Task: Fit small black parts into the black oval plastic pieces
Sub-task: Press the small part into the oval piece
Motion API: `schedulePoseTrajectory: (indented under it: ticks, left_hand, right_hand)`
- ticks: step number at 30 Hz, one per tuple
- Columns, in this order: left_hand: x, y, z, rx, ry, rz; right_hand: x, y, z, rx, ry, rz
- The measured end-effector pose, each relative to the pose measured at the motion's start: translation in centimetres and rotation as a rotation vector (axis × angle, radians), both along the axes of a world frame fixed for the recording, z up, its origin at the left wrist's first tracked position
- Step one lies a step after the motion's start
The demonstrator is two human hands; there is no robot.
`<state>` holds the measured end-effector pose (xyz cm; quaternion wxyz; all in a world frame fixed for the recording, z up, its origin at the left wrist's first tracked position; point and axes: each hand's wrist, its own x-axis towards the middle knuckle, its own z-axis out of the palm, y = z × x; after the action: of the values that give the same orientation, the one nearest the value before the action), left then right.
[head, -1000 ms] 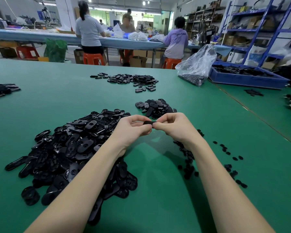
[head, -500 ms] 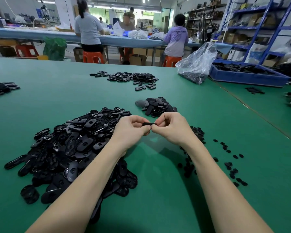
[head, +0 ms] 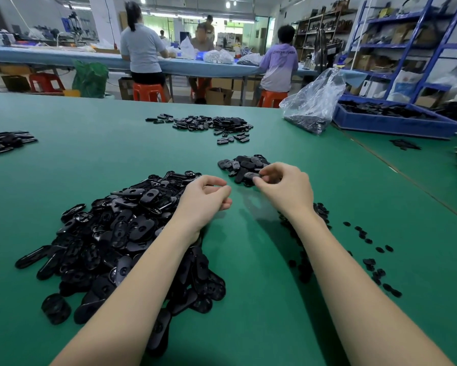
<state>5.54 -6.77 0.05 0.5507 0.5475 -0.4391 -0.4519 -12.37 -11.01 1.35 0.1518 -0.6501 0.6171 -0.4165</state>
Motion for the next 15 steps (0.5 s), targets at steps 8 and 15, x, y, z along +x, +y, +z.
schedulePoseTrajectory:
  ticks: [8, 15]
  left_hand:
    - [0.8, -0.2, 0.0, -0.009, -0.051, -0.008]
    - [1.8, -0.2, 0.6, -0.076, -0.116, 0.049]
  right_hand:
    - [0.9, -6.9, 1.2, 0.174, -0.033, -0.212]
    - [1.1, -7.4, 1.5, 0.173, 0.001, -0.208]
